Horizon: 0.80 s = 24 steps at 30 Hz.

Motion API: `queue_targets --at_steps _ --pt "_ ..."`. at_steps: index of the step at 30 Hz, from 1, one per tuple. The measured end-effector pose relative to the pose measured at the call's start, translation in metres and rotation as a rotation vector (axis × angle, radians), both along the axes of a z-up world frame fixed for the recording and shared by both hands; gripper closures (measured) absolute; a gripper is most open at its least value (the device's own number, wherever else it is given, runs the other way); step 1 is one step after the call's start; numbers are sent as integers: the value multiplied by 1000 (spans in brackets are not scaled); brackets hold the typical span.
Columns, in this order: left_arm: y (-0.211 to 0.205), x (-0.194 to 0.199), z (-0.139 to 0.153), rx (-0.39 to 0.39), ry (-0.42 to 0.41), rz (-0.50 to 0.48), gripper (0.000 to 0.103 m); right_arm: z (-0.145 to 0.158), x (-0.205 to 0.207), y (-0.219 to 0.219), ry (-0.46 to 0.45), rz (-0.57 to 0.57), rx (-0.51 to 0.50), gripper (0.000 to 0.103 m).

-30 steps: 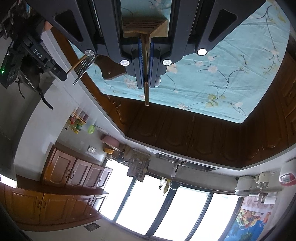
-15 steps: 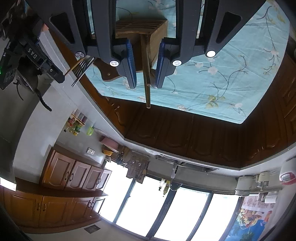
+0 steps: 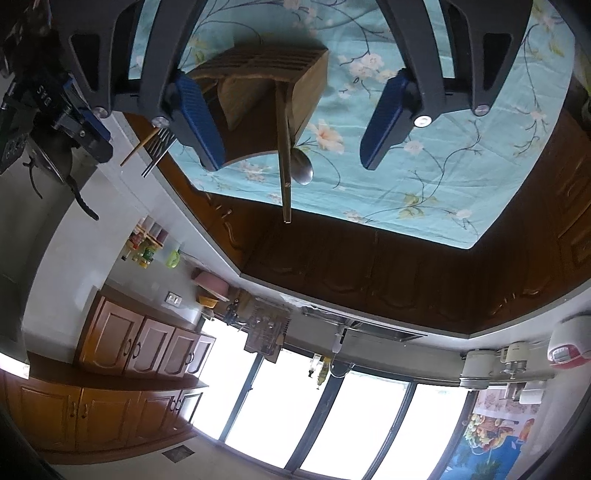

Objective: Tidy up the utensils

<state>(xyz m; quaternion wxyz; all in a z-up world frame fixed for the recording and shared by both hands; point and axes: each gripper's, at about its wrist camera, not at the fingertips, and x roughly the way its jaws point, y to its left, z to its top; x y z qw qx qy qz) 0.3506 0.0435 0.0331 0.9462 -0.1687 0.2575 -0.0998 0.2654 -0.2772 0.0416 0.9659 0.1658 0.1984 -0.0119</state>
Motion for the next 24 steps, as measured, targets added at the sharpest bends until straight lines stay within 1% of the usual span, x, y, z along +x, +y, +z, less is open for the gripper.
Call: queue_targets --at_steps 3,8,13,16,24 --pt "3 -9 2 -5 6 3 21 2 -7 2 -5 10 0 4" --pt "8 -27 5 -14 13 8 18 6 -21 3 -8 11 2 3" --pt "20 -54 8 -28 15 25 13 9 -41 5 -4 16 -2 3" --pt "26 -72 10 -33 18 35 12 11 -53 7 -8 19 0 3" --pt "33 -129 23 11 1 60 11 17 -90 19 -14 47 -7 2"
